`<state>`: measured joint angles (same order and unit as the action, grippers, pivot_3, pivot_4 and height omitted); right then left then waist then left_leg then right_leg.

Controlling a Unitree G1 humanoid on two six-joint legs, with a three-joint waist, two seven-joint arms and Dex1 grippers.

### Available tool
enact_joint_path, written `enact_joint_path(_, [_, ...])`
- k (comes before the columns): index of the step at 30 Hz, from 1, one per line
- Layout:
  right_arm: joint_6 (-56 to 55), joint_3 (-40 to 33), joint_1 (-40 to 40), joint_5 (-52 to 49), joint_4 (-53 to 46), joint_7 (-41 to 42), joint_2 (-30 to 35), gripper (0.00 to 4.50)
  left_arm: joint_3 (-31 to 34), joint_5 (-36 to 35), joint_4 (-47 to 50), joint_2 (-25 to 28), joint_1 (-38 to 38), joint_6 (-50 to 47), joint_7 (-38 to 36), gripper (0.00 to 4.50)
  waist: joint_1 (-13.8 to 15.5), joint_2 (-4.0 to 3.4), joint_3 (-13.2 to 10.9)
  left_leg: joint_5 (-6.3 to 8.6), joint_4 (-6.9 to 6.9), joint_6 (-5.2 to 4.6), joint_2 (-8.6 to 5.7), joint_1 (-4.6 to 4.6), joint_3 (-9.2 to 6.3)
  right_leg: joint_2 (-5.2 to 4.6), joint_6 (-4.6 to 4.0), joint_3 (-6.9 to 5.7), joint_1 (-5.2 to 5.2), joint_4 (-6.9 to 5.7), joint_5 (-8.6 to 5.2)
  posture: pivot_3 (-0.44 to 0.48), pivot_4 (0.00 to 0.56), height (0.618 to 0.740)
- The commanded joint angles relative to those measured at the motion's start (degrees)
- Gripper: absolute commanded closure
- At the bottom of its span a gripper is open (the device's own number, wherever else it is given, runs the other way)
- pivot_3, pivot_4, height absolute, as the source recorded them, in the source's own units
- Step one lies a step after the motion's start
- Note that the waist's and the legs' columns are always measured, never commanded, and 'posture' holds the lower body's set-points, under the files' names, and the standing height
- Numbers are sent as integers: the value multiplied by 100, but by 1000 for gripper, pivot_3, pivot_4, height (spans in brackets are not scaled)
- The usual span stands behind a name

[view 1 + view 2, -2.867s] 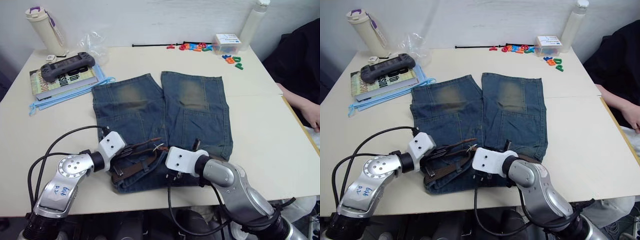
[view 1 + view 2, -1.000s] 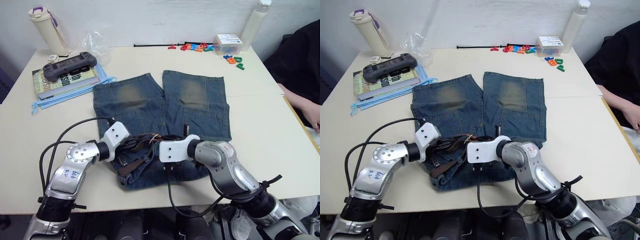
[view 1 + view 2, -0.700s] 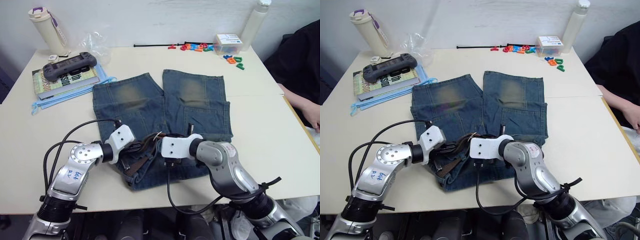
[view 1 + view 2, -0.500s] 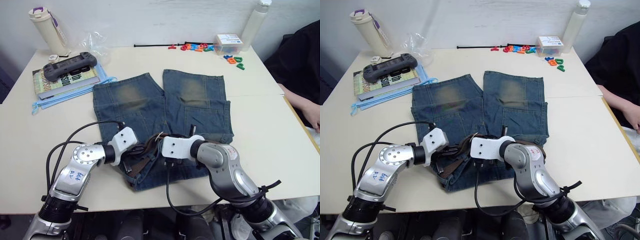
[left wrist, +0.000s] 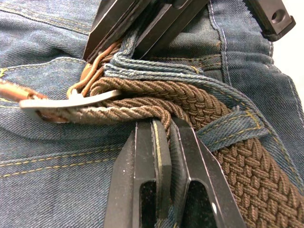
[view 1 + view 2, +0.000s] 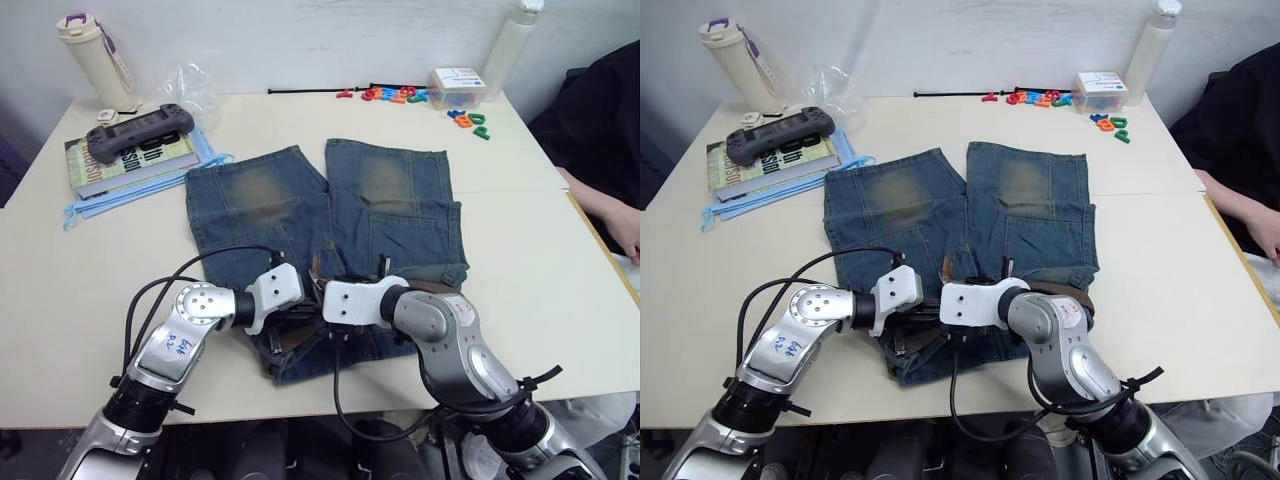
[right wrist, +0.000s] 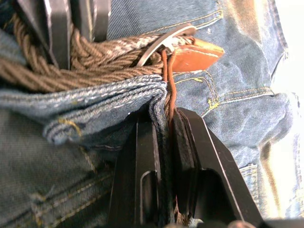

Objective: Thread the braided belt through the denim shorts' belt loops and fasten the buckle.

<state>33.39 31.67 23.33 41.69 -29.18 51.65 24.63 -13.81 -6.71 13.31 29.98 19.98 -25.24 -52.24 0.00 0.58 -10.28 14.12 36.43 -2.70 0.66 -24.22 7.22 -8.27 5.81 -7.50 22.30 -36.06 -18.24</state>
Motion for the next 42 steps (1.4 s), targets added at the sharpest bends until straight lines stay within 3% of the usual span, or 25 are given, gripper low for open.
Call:
enact_joint_path(1, [-121,176,-195,-99,-188,284,95,4495,193,-230,394,19,-4,57,22,4500,-4,0,0,0,0,0,0,0,0,0,0,0,0,0,0,0,150,717])
enact_joint_path(11, [-166,63,-355,-72,-347,446,307,4495,655,-393,500,-10,135,-273,410,4500,-7,1,0,0,0,0,1,-1,0,1,0,1,2,-1,0,0,150,717])
enact_joint_path(21, [-135,86,-407,-14,-377,545,277,4495,491,-330,194,-285,329,-97,615,4500,-7,1,0,-1,0,0,1,0,0,4,0,-1,2,-3,0,0,150,717])
enact_joint_path(23, [-43,-12,-462,-55,-467,564,272,3412,442,-306,138,-324,309,-58,629,4500,-11,1,0,-1,1,0,1,0,0,5,0,0,2,-2,0,0,150,717])
enact_joint_path(30, [635,-607,-720,-246,-1294,945,376,381,410,-320,101,-397,240,-16,643,4500,-9,1,0,-1,2,0,4,0,-1,7,0,-1,1,-4,0,0,150,717])
enact_joint_path(42, [2293,-1514,-692,-1148,-2717,1792,839,381,301,-315,98,-468,205,-19,609,4500,-3,1,0,1,4,-3,3,-4,-6,2,0,3,1,0,0,0,150,717])
